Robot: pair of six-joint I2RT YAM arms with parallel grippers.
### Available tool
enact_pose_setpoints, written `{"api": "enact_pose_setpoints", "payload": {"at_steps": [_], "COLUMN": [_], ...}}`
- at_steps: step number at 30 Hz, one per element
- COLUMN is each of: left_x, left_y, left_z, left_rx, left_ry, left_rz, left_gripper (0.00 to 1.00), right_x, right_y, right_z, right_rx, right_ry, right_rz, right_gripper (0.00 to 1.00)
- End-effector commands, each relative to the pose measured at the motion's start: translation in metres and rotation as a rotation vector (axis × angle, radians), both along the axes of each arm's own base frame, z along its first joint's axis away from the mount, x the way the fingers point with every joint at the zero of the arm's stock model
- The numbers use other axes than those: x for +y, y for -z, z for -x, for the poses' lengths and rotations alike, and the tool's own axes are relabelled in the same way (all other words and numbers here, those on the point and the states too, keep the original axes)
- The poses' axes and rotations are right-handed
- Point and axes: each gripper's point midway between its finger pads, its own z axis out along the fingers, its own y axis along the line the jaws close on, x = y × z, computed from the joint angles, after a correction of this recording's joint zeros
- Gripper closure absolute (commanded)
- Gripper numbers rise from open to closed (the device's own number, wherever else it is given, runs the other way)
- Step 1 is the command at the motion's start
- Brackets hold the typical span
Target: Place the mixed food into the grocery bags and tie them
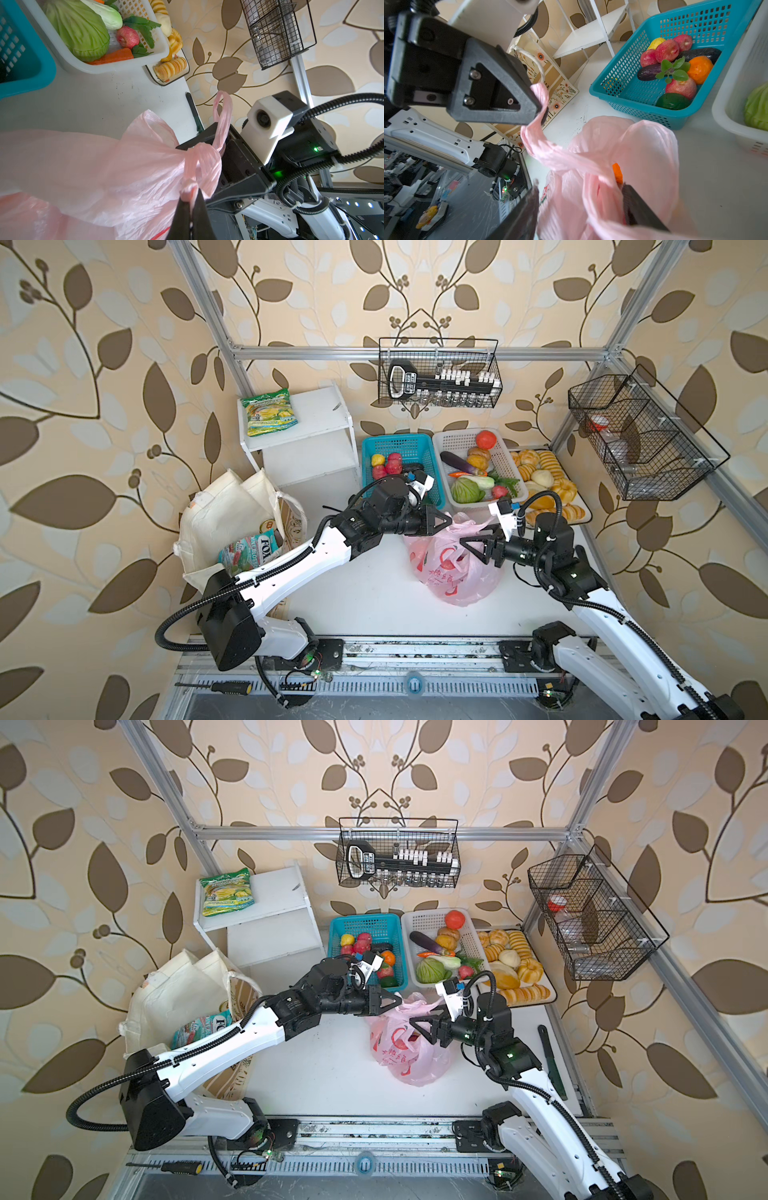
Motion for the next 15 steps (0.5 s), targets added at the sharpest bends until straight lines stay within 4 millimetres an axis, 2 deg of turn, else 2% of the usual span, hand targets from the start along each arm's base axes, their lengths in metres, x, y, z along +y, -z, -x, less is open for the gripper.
{"api": "enact_pose_setpoints", "payload": {"at_steps": [1, 5, 10, 15], "left_x": [0.003, 0.005, 0.007, -0.003], "left_y": [-0.023, -0.021, -0.010, -0.008], "left_z": [0.006, 0.016, 0.026, 0.038], "left_rx": [-0.042, -0.052, -0.024, -0.016], "left_ry": [-0.025, -0.027, -0.022, 0.014], "left_rz": [0.073, 0.082, 0.079, 0.091], "left_gripper": [1.00, 1.00, 1.00, 1.00], "right_x": [0.000, -0.007, -0.013, -0.008], "right_y": [0.004, 0.006, 0.000, 0.002], "right_z": [0.004, -0.004, -0.010, -0.006], "right_rx": [0.044, 0.078, 0.121, 0.191], "right_ry": [-0.009, 0.041, 0.053, 0.005], "right_rz": [-0.010, -0.016, -0.087, -0.139], "right_gripper": [0.33, 0.33, 0.32, 0.30]}}
